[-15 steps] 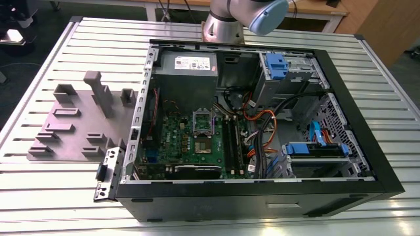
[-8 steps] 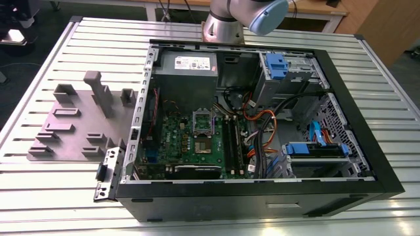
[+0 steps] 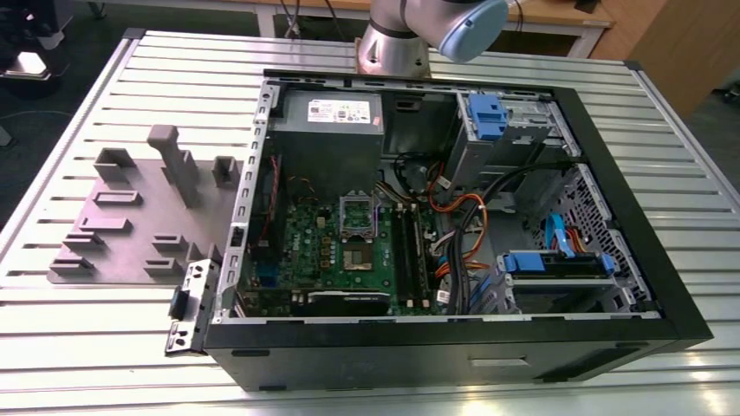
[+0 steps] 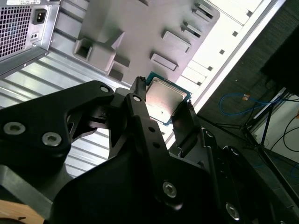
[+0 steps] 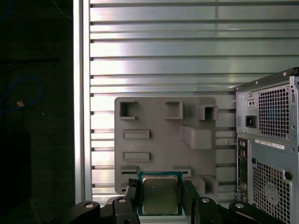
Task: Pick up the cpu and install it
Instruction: 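Pick up the cpu and move it towards the insertion slot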
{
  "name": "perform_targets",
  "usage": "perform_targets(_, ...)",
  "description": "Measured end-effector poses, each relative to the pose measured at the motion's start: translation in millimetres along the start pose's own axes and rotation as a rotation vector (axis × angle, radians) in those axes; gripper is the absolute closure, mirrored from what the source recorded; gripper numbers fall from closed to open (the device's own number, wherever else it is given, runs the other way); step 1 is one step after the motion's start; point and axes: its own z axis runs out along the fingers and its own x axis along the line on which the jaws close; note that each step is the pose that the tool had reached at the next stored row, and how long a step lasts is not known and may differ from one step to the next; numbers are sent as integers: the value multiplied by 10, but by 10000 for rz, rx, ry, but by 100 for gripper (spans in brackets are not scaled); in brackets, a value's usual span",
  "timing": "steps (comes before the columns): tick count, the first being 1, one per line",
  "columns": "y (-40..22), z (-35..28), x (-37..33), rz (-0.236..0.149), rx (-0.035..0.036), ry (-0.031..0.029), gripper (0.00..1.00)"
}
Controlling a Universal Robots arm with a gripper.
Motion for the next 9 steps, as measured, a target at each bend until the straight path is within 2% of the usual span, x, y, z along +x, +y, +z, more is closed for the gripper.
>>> perform_targets(9,1,0,-30,0,0,0,53)
